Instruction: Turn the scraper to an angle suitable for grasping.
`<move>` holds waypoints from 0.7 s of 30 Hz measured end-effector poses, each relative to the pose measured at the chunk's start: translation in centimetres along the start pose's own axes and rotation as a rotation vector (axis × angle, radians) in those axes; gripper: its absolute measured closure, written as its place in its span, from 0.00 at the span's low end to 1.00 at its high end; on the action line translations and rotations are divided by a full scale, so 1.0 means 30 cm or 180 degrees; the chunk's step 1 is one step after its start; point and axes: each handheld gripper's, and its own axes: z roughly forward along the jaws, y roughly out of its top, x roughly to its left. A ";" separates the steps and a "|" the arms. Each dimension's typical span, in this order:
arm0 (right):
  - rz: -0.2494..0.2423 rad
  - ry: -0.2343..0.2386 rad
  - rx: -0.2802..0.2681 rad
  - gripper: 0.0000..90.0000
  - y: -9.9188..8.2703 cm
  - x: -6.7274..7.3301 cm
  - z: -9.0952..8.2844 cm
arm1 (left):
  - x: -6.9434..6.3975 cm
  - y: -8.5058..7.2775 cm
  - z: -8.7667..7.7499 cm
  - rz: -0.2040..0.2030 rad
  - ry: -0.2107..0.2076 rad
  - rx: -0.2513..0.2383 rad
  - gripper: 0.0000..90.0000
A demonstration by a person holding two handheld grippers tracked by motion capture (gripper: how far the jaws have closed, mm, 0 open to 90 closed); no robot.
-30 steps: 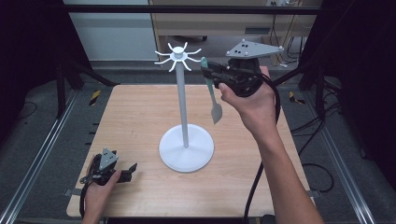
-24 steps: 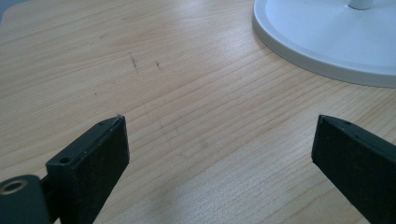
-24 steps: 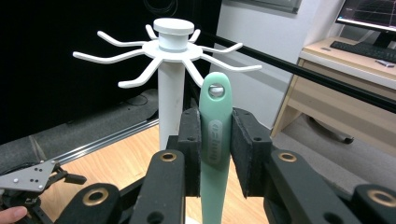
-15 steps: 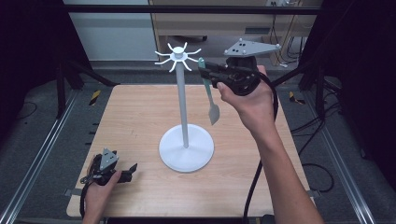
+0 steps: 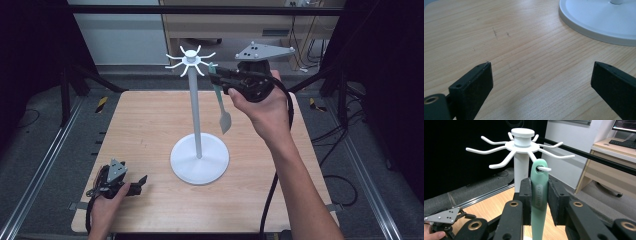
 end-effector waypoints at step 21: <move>0.0058 -0.0028 0.0001 0.77 -0.039 -0.012 -0.036 | 0.000 0.000 0.000 -0.0003 0.0003 -0.0001 0.04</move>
